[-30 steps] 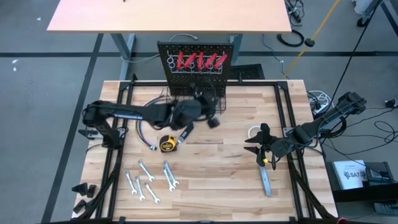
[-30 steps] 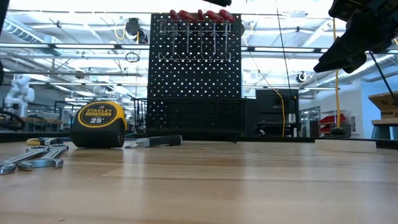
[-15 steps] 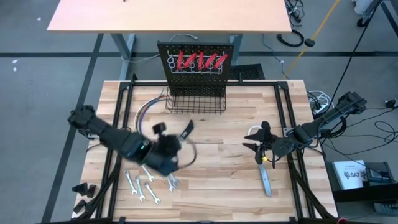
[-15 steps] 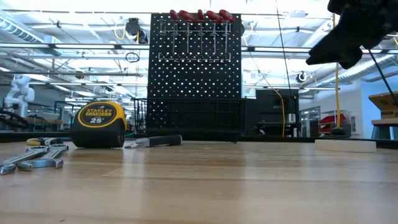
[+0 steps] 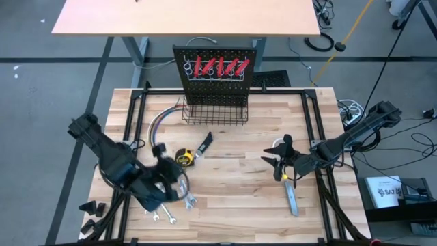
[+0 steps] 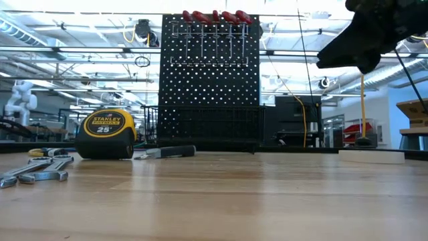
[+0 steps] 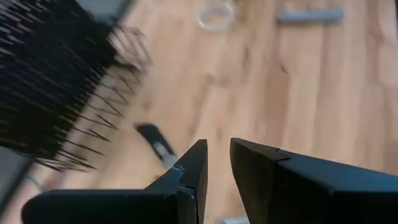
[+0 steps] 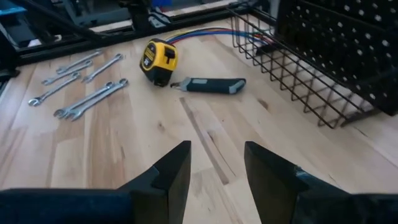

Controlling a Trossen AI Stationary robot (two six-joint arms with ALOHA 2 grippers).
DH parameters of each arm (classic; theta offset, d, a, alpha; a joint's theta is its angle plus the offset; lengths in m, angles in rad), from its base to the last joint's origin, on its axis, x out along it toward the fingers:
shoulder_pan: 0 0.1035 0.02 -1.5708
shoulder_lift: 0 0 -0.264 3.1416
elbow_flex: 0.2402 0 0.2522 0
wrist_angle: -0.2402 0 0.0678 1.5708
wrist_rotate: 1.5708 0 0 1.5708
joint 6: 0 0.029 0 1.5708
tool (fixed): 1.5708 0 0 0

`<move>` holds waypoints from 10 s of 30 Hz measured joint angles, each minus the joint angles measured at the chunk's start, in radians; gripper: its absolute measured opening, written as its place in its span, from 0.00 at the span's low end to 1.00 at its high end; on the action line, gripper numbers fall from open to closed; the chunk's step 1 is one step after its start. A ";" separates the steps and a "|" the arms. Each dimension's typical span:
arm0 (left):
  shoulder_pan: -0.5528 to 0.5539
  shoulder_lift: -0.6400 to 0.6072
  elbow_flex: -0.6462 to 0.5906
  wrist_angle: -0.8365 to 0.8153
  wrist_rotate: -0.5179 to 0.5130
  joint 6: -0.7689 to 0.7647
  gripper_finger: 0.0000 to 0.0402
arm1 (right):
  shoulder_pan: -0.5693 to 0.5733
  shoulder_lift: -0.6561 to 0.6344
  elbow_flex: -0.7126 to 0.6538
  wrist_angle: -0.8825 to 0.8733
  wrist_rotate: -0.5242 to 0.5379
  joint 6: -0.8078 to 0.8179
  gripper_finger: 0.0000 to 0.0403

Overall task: Hang tools onto peg board
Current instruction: Hang the wrench on the peg board

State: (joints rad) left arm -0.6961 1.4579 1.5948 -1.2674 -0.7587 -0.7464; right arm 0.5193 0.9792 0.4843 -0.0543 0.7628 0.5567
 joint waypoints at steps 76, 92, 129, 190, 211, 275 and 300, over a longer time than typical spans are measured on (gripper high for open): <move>0.166 -0.064 -1.168 1.413 0.704 -0.162 0.19 | -0.269 0.782 0.130 0.820 -0.503 -0.053 0.36; 0.237 -0.064 -1.168 1.399 0.777 -0.264 0.19 | -0.269 0.782 0.130 0.820 -0.503 -0.053 0.35; 0.378 0.187 -0.906 1.357 0.919 -0.031 0.19 | -0.268 0.781 0.130 0.820 -0.508 -0.045 0.36; 0.243 0.173 -0.587 1.539 0.571 0.552 0.19 | -0.167 0.781 0.215 1.046 -0.557 0.000 0.35; 0.244 -0.045 -0.588 0.955 0.537 0.402 0.19 | -0.199 0.781 0.251 0.900 -0.478 -0.210 0.35; -0.040 -0.267 -0.899 1.243 -0.147 0.385 0.19 | 0.023 1.486 1.524 -1.097 -0.122 0.340 0.00; -0.040 -0.178 -0.898 1.232 -0.057 0.363 0.19 | -0.173 1.102 0.784 0.081 -0.723 -0.340 0.00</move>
State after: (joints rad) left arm -0.7357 1.2801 0.6968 -0.0351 -0.8154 -0.3832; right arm 0.3468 2.0813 1.2685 0.0270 0.0397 0.2165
